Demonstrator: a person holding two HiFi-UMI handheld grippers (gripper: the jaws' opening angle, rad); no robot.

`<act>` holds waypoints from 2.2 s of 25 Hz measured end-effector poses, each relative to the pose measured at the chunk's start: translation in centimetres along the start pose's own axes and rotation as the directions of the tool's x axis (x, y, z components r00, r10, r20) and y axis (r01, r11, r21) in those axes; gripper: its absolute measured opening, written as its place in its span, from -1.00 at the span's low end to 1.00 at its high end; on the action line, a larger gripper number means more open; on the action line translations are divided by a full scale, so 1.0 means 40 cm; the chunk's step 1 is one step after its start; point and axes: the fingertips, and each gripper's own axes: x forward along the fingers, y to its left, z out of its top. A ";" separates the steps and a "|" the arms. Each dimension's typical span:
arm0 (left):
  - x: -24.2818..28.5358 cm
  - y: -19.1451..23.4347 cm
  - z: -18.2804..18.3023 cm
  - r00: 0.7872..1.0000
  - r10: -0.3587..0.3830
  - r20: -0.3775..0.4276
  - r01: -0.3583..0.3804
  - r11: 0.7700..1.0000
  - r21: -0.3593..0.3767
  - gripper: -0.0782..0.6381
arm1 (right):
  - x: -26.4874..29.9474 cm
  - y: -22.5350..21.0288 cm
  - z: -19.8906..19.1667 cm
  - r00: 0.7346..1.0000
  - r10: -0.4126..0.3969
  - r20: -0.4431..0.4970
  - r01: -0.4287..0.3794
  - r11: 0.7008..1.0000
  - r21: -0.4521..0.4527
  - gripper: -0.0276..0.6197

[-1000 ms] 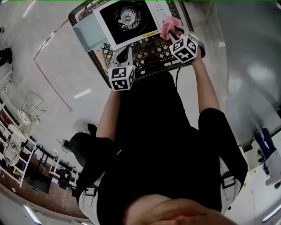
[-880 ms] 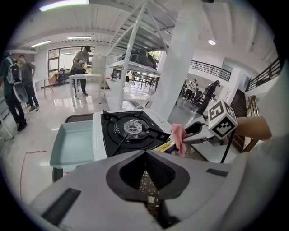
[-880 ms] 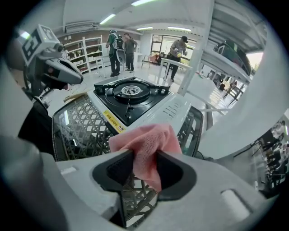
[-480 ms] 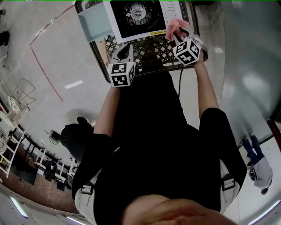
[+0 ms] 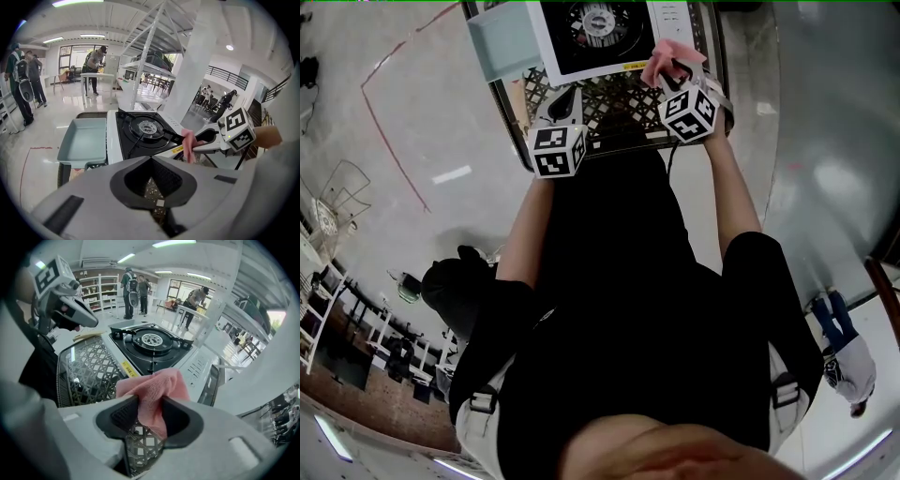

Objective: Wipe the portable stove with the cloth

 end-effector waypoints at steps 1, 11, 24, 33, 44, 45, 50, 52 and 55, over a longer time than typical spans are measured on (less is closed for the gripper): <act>-0.001 -0.001 -0.002 1.000 0.000 -0.001 0.000 1.000 0.002 -0.78 | 0.000 0.005 0.003 1.000 0.004 0.002 -0.004 1.000 -0.004 -0.43; -0.009 0.000 -0.018 1.000 0.009 0.001 -0.009 1.000 -0.001 -0.78 | 0.008 0.050 0.030 1.000 0.022 0.022 -0.021 0.998 -0.053 -0.55; -0.034 0.024 -0.042 1.000 0.027 0.010 -0.027 0.999 -0.030 -0.78 | 0.019 0.097 0.069 0.998 0.045 0.048 -0.042 0.997 -0.064 -0.57; -0.052 0.045 -0.045 0.999 0.037 0.021 -0.036 0.998 -0.043 -0.78 | 0.024 0.119 0.093 0.997 0.056 0.055 -0.051 0.996 -0.073 -0.60; -0.052 0.065 -0.052 0.999 0.044 0.021 -0.042 0.998 -0.056 -0.78 | 0.038 0.162 0.123 0.994 0.089 0.069 -0.082 0.991 -0.101 -0.67; -0.052 0.065 -0.053 0.999 0.044 0.020 -0.042 0.997 -0.057 -0.78 | 0.039 0.173 0.129 0.993 0.096 0.072 -0.088 0.990 -0.112 -0.67; -0.055 0.069 -0.054 0.999 0.045 0.023 -0.044 0.997 -0.061 -0.78 | 0.050 0.218 0.165 0.989 0.120 0.086 -0.108 0.985 -0.133 -0.67; -0.060 0.077 -0.052 0.998 0.050 0.024 -0.048 0.997 -0.066 -0.78 | 0.052 0.230 0.181 0.988 0.126 0.088 -0.113 0.984 -0.141 -0.67; -0.064 0.089 -0.056 0.998 0.058 0.025 -0.056 0.996 -0.074 -0.78 | 0.058 0.245 0.195 0.986 0.136 0.092 -0.120 0.980 -0.159 -0.67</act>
